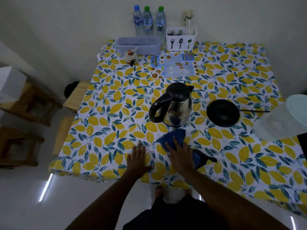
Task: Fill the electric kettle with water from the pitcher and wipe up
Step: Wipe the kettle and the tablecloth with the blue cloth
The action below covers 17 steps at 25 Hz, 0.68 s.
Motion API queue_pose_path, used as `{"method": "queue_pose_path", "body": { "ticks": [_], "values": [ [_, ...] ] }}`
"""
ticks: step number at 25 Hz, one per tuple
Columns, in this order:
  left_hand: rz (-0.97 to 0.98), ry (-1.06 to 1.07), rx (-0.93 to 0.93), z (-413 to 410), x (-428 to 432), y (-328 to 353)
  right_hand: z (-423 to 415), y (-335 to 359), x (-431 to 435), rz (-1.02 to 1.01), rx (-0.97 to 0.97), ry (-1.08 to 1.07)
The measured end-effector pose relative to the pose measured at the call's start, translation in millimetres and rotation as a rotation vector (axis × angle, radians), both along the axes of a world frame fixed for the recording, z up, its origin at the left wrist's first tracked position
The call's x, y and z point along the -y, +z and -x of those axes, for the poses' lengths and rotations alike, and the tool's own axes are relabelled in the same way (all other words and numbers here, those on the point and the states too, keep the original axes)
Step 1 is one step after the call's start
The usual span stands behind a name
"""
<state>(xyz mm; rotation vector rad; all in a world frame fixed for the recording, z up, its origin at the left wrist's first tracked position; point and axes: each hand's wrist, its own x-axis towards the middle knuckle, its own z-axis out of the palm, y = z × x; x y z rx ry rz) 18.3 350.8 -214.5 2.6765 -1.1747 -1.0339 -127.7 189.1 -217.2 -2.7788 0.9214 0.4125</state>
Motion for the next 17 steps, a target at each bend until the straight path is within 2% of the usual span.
{"method": "queue_pose_path", "body": {
  "ticks": [2,5,7,10,12,14,17],
  "values": [
    [-0.002,0.004,0.003,1,0,1,24,-4,-16,-0.023,-0.024,0.164],
    [-0.005,0.005,0.003,1,0,2,62,-5,1,0.013,-0.014,0.21],
    [-0.003,-0.004,0.01,1,0,2,77,-4,29,0.025,-0.035,0.059],
    [-0.005,-0.01,0.004,1,-1,4,61,1,71,0.031,-0.016,-0.357],
    [-0.002,-0.011,0.008,1,-1,3,38,4,84,0.029,-0.038,-0.551],
    [-0.008,-0.01,0.006,1,0,4,14,9,82,0.0,-0.053,-0.619],
    [-0.023,-0.012,0.017,2,0,3,-6,12,44,0.025,-0.031,-0.396]
  ]
}}
